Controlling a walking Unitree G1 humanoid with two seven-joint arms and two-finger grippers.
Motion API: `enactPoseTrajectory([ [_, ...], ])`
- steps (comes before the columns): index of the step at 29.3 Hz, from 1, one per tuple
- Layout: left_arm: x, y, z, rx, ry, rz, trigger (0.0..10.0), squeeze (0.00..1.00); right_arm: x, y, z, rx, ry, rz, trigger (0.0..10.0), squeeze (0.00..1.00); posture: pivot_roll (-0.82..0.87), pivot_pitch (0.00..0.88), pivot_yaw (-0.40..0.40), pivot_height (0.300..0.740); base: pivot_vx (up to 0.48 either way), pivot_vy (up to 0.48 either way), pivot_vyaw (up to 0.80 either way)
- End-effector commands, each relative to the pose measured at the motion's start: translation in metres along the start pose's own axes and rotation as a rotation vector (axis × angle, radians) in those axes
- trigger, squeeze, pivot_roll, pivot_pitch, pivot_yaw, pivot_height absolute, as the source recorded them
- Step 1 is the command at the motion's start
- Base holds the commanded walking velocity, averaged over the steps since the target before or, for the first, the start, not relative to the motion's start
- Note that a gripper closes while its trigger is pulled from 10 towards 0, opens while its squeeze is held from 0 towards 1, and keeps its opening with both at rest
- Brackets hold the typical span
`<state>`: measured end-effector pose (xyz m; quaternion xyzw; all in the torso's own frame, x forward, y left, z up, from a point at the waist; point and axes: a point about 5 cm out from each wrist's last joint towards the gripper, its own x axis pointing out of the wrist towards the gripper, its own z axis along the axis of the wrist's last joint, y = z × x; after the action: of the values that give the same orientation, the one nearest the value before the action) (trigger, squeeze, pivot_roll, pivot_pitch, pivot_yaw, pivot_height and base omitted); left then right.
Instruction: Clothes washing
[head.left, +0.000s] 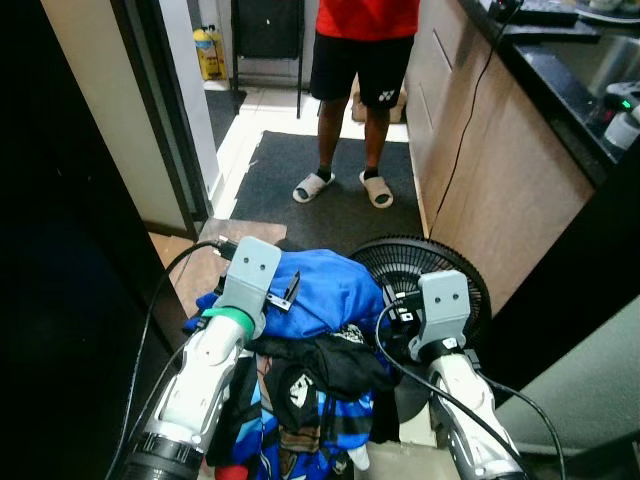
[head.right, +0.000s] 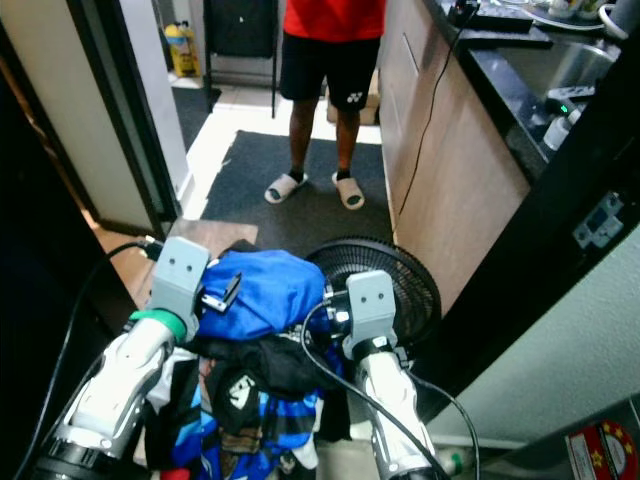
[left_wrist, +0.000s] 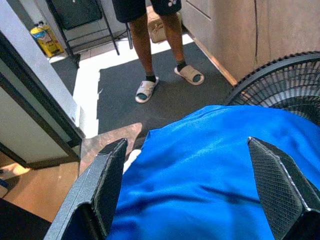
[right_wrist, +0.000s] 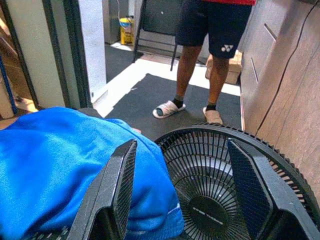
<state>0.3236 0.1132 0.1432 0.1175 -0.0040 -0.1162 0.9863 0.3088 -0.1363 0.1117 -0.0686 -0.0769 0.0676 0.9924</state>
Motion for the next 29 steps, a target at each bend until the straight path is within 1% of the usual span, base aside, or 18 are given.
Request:
enactPoseTrajectory([
  [1, -0.001, -0.003, -0.006, -0.011, 0.040, -0.020, 10.0, 0.00, -0.003, 0.002, -0.001, 0.001, -0.003, 0.011, 10.0, 0.00, 0.04, 0.000, 0.059, 0.740, 0.000, 0.000, 0.00],
  [4, -0.001, -0.003, -0.006, -0.011, 0.040, -0.020, 10.0, 0.00, -0.003, 0.002, -0.001, 0.001, -0.003, 0.011, 10.0, 0.00, 0.04, 0.000, 0.059, 0.740, 0.000, 0.000, 0.00],
  [5, 0.000, -0.003, -0.010, -0.052, 0.071, -0.015, 10.0, 0.00, -0.002, 0.002, 0.000, -0.013, -0.007, 0.014, 10.0, 0.00, 0.04, 0.000, 0.059, 0.740, 0.000, 0.000, 0.00],
  [7, 0.000, -0.003, -0.010, -0.052, 0.071, -0.015, 10.0, 0.00, -0.002, 0.002, 0.000, -0.013, -0.007, 0.014, 10.0, 0.00, 0.04, 0.000, 0.059, 0.740, 0.000, 0.000, 0.00],
  [8, 0.002, -0.006, -0.022, -0.133, 0.154, -0.033, 10.0, 0.00, -0.001, 0.002, -0.002, -0.029, -0.004, 0.018, 10.0, 0.00, 0.05, 0.000, 0.054, 0.740, 0.000, 0.000, 0.00],
  [9, 0.002, -0.006, -0.022, -0.133, 0.154, -0.033, 10.0, 0.00, -0.001, 0.002, -0.002, -0.029, -0.004, 0.018, 10.0, 0.00, 0.05, 0.000, 0.054, 0.740, 0.000, 0.000, 0.00],
  [10, 0.000, -0.014, -0.039, -0.178, 0.269, -0.079, 10.0, 0.00, 0.001, 0.001, -0.003, -0.044, 0.001, 0.020, 10.0, 0.00, 0.05, 0.000, 0.056, 0.740, 0.000, 0.000, 0.00],
  [12, 0.000, -0.014, -0.039, -0.178, 0.269, -0.079, 10.0, 0.00, 0.001, 0.001, -0.003, -0.044, 0.001, 0.020, 10.0, 0.00, 0.05, 0.000, 0.056, 0.740, 0.000, 0.000, 0.00],
  [13, -0.004, -0.020, -0.054, -0.186, 0.353, -0.106, 10.0, 0.00, 0.003, 0.000, -0.005, -0.055, 0.007, 0.020, 10.0, 0.00, 0.04, 0.000, 0.056, 0.740, 0.000, 0.000, 0.00],
  [14, -0.006, -0.024, -0.063, -0.176, 0.399, -0.112, 10.0, 0.00, 0.003, -0.002, -0.006, -0.063, 0.013, 0.018, 10.0, 0.00, 0.04, 0.000, 0.055, 0.740, 0.000, 0.000, 0.00],
  [18, -0.006, -0.025, -0.065, -0.161, 0.402, -0.102, 10.0, 0.00, 0.004, -0.003, -0.007, -0.067, 0.016, 0.015, 10.0, 0.00, 0.04, 0.000, 0.055, 0.740, 0.000, 0.000, 0.00],
  [21, 0.003, -0.023, -0.056, -0.120, 0.366, -0.074, 10.0, 0.00, 0.007, -0.002, -0.006, -0.079, 0.016, 0.025, 10.0, 0.00, 0.05, 0.000, 0.053, 0.740, 0.000, 0.000, 0.00],
  [23, 0.003, -0.023, -0.056, -0.120, 0.366, -0.074, 10.0, 0.00, 0.007, -0.002, -0.006, -0.079, 0.016, 0.025, 10.0, 0.00, 0.05, 0.000, 0.053, 0.740, 0.000, 0.000, 0.00],
  [25, 0.006, -0.024, -0.050, -0.111, 0.346, -0.075, 10.0, 0.00, 0.010, 0.000, -0.005, -0.082, 0.014, 0.032, 10.0, 0.00, 0.05, 0.000, 0.053, 0.740, 0.000, 0.000, 0.00],
  [26, 0.013, -0.025, -0.040, -0.104, 0.304, -0.075, 10.0, 0.00, 0.014, 0.001, -0.002, -0.086, 0.007, 0.036, 10.0, 0.00, 0.06, 0.000, 0.047, 0.740, 0.000, 0.000, 0.00],
  [27, 0.013, -0.025, -0.040, -0.104, 0.304, -0.075, 10.0, 0.00, 0.014, 0.001, -0.002, -0.086, 0.007, 0.036, 10.0, 0.00, 0.06, 0.000, 0.047, 0.740, 0.000, 0.000, 0.00],
  [28, 0.020, -0.025, -0.026, -0.095, 0.240, -0.069, 10.0, 0.00, 0.018, 0.001, 0.001, -0.094, -0.006, 0.038, 10.0, 0.00, 0.06, 0.000, 0.046, 0.740, 0.000, 0.000, 0.00],
  [29, 0.020, -0.025, -0.026, -0.095, 0.240, -0.069, 10.0, 0.00, 0.018, 0.001, 0.001, -0.094, -0.006, 0.038, 10.0, 0.00, 0.06, 0.000, 0.046, 0.740, 0.000, 0.000, 0.00],
])
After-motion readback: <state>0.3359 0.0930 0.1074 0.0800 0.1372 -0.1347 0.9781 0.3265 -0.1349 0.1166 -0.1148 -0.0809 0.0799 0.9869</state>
